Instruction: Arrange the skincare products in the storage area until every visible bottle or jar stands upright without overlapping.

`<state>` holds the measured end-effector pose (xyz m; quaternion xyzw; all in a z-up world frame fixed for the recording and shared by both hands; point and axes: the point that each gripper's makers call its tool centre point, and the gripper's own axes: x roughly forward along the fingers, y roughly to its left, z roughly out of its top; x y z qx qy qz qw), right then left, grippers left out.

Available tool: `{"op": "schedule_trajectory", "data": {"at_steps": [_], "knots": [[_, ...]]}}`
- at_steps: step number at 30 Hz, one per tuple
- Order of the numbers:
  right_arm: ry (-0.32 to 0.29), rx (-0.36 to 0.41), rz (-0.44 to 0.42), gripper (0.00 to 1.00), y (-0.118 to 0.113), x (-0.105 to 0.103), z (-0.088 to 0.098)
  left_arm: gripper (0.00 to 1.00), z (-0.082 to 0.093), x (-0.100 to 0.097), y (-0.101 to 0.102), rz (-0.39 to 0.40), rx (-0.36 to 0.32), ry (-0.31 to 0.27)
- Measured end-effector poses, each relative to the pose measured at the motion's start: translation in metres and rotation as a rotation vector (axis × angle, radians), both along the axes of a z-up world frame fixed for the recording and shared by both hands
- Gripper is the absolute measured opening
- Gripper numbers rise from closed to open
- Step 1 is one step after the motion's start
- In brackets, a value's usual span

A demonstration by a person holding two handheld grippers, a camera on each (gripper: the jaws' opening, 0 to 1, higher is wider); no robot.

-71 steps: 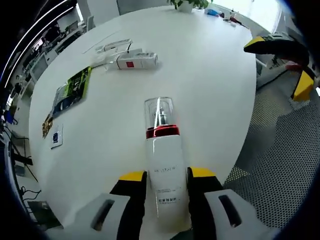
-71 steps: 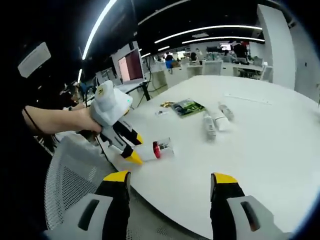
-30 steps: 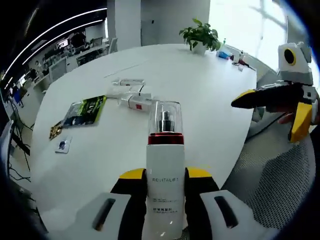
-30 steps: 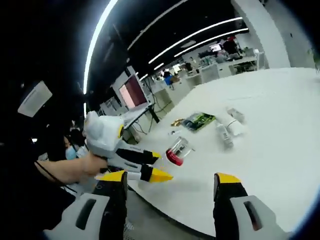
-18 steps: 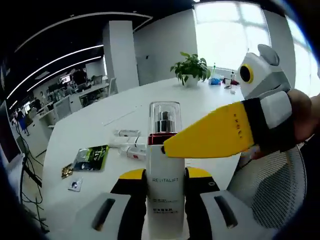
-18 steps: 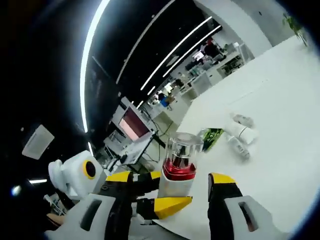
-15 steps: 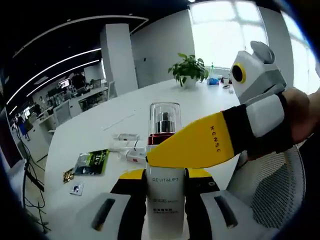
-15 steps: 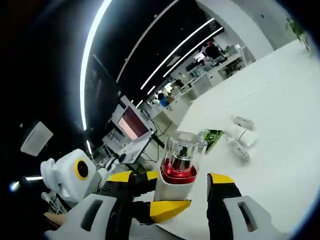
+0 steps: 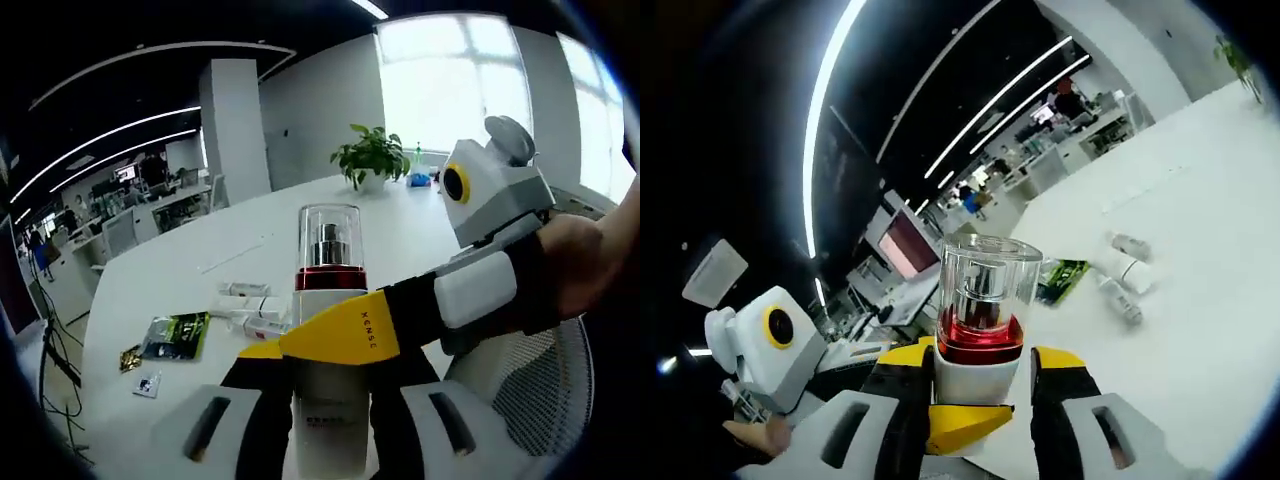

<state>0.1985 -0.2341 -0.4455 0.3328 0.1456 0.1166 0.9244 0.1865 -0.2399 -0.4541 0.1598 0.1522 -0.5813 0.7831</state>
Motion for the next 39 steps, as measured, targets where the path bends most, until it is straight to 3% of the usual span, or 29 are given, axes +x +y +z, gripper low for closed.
{"op": "schedule_trajectory", "data": {"at_steps": [2,6,8,11,17,23,28,31,39], "knots": [[0.005,0.007,0.015,0.35,0.004,-0.001,0.0,0.29,0.0,-0.001,0.0,-0.001,-0.005,0.009],[-0.052,-0.073,0.058,0.34,0.006,-0.002,0.002,0.29,0.001,-0.003,-0.001,-0.012,-0.009,0.014],[-0.043,-0.086,0.019,0.24,0.001,-0.004,0.0,0.29,0.002,-0.006,-0.002,-0.023,-0.017,0.023],[-0.017,-0.063,0.045,0.22,0.003,-0.007,-0.003,0.29,-0.003,-0.007,-0.003,-0.033,-0.007,0.025],[-0.006,-0.153,0.132,0.2,0.001,-0.011,-0.01,0.32,-0.014,-0.013,-0.008,-0.066,-0.013,0.04],[-0.034,-0.334,0.278,0.2,-0.003,-0.016,-0.016,0.33,-0.022,-0.023,-0.01,-0.124,0.009,0.025],[-0.052,-0.468,0.356,0.2,-0.017,-0.013,-0.029,0.39,-0.034,-0.03,-0.008,-0.151,0.021,0.066],[-0.071,-0.495,0.375,0.2,-0.027,-0.01,-0.035,0.45,-0.037,-0.029,-0.007,-0.153,0.021,0.077],[-0.137,-0.555,0.461,0.2,-0.048,-0.003,-0.043,0.47,-0.053,-0.02,0.007,-0.126,0.062,0.124]]}}
